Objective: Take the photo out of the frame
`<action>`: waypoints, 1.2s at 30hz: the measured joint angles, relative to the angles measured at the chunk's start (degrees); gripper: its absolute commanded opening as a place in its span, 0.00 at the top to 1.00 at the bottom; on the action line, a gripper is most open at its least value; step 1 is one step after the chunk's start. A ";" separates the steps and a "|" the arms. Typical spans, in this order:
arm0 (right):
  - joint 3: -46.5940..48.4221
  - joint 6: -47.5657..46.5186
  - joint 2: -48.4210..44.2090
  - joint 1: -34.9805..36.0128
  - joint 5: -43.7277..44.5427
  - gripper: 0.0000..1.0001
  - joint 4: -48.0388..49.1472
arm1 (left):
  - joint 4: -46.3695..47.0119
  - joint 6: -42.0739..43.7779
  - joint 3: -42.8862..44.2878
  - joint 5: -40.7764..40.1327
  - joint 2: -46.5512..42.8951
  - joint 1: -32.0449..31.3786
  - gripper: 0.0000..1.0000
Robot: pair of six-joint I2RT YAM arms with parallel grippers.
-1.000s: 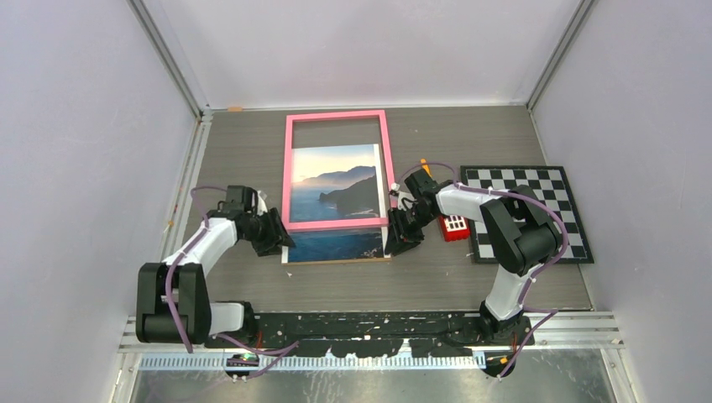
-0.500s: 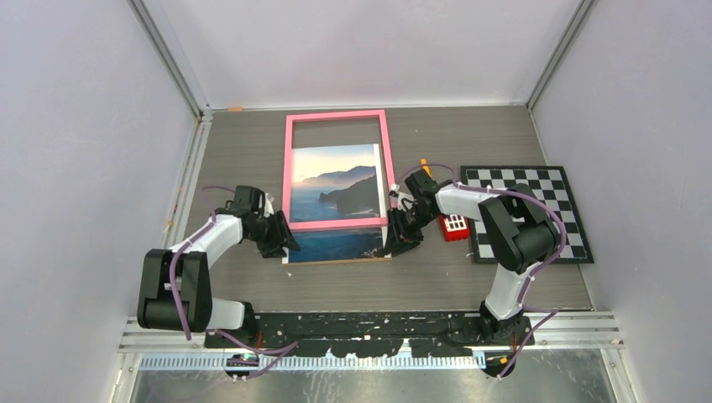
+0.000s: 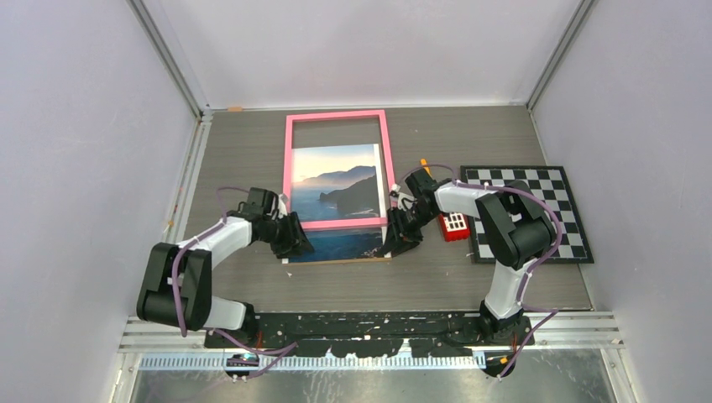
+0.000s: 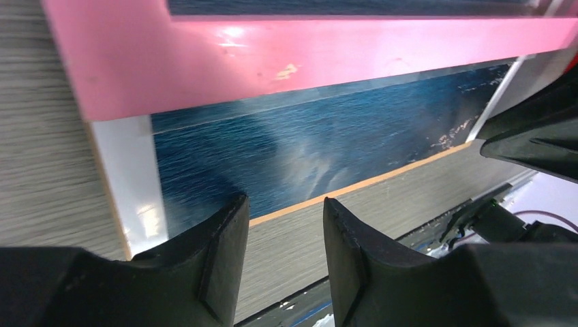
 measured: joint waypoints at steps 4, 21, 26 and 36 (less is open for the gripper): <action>0.07 0.42 0.00 0.02 -0.44 0.56 0.07 | 2.34 -1.60 -0.28 2.34 1.36 -1.16 0.54; -1.25 -0.46 -1.86 -2.25 0.55 0.55 1.18 | 5.62 -3.08 -0.15 5.53 4.02 -1.79 0.56; -1.14 2.36 0.70 -2.25 -3.89 0.57 3.85 | 8.04 -3.13 1.14 6.08 6.32 -5.31 0.58; -1.22 3.39 2.43 -3.15 -4.66 0.85 3.82 | 15.28 -3.21 7.89 6.32 14.27 -16.46 0.58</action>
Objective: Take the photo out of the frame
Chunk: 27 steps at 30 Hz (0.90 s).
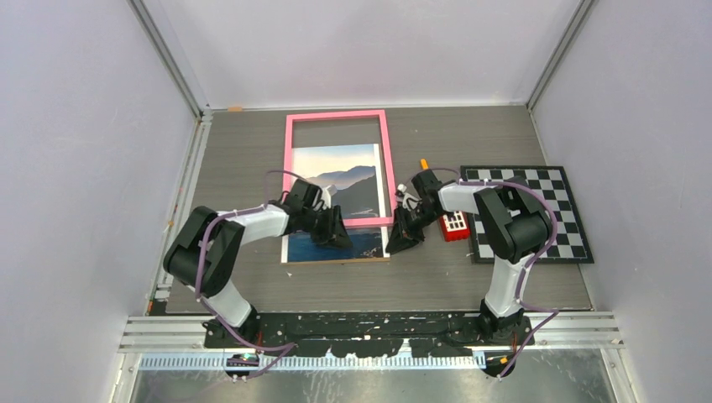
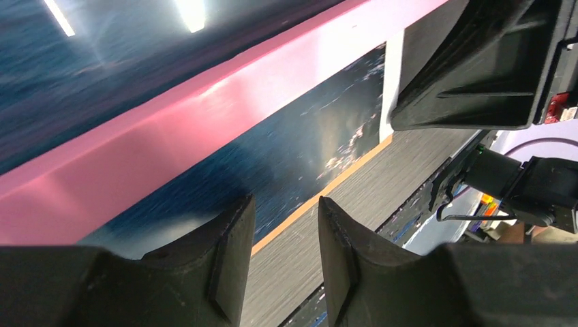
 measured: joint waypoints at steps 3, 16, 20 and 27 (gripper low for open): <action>0.00 -0.07 0.33 0.00 0.24 0.96 -0.02 | 1.49 0.07 1.79 -0.17 1.97 -2.05 0.58; -2.14 0.87 -1.55 0.13 0.74 0.99 2.75 | 3.96 0.17 5.99 -0.35 6.25 -6.14 0.58; -3.23 2.16 -2.21 0.15 0.98 0.99 4.46 | 3.93 0.20 7.13 -0.26 7.17 -6.34 0.58; -3.87 4.02 -2.25 0.15 0.52 0.99 6.10 | 3.80 0.63 7.54 -0.37 7.32 -6.34 0.57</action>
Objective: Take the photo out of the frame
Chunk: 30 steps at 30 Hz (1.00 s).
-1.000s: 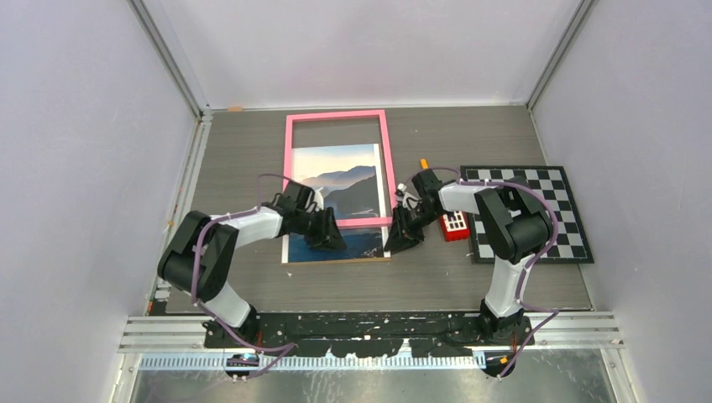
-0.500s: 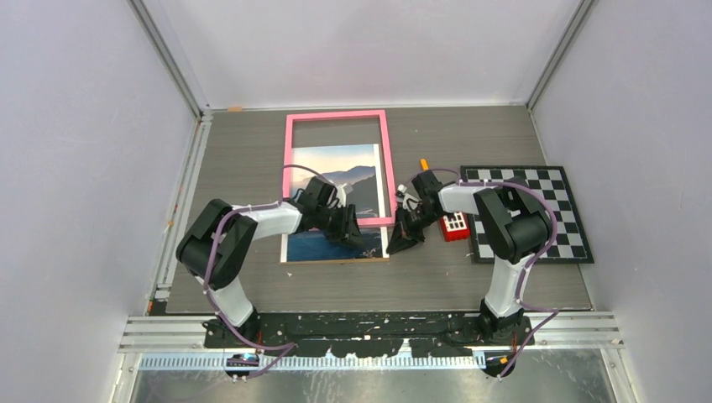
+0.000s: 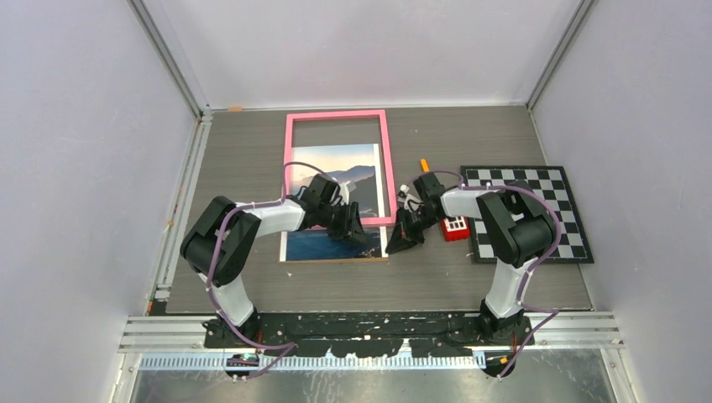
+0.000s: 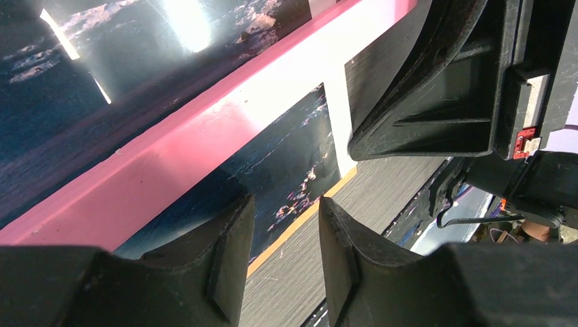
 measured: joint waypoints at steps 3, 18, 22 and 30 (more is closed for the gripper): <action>-0.11 0.52 -0.46 0.00 0.04 0.99 0.09 | -0.02 0.09 0.04 0.02 -0.02 0.00 0.57; 0.22 2.73 -5.44 0.55 -3.58 0.99 3.41 | -0.09 1.44 0.09 0.00 -0.39 -0.11 0.45; 0.22 2.97 -5.16 0.52 -3.58 0.99 3.91 | -0.46 2.97 0.17 -0.48 -1.81 -0.35 0.39; -0.42 1.73 -5.31 -0.09 -1.86 0.50 1.42 | -4.50 10.19 -2.03 -5.70 -7.13 0.66 0.37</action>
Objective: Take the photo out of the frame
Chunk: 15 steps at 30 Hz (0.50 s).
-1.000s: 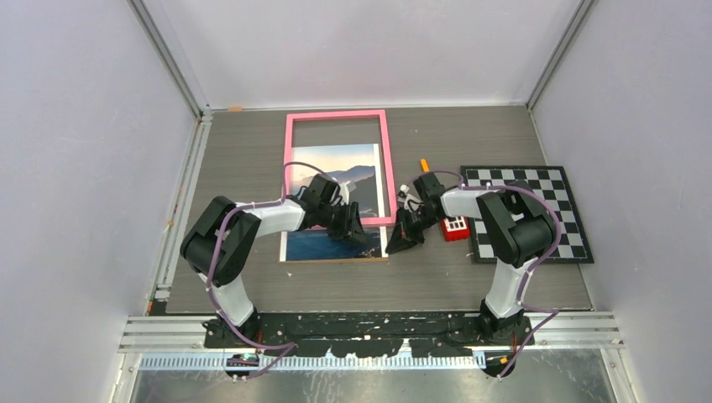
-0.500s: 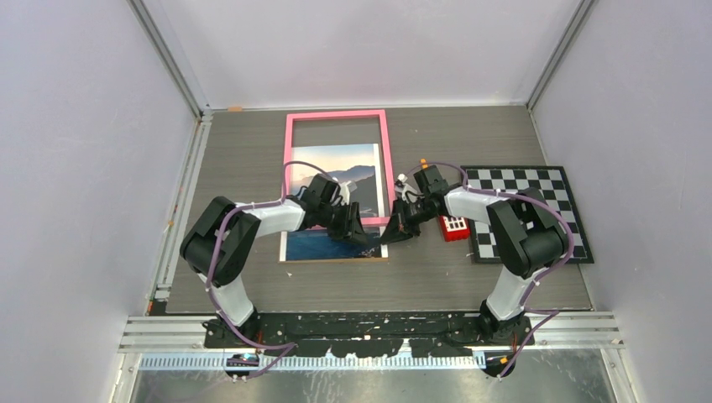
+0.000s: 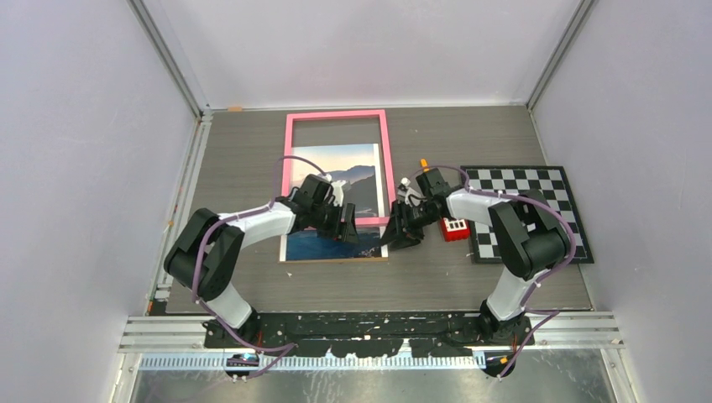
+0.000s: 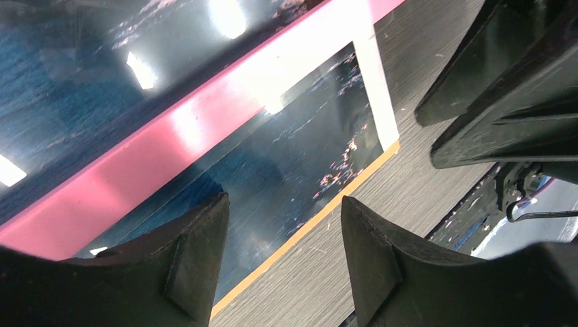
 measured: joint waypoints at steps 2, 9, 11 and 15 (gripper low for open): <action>-1.22 -0.13 -1.18 -0.20 0.68 0.49 -0.22 | -0.76 0.85 -0.44 -0.59 -0.59 0.09 0.36; -1.92 -0.26 0.87 -0.31 2.56 0.50 -0.07 | -0.63 1.60 -0.83 -1.01 -0.83 0.09 0.36; -1.51 0.28 2.19 -0.33 1.18 0.50 -0.04 | -0.63 1.60 -0.83 -1.01 -0.83 0.09 0.36; -1.20 0.87 2.64 -0.35 0.59 0.51 1.03 | -0.59 1.60 -0.83 -1.01 -0.83 0.09 0.36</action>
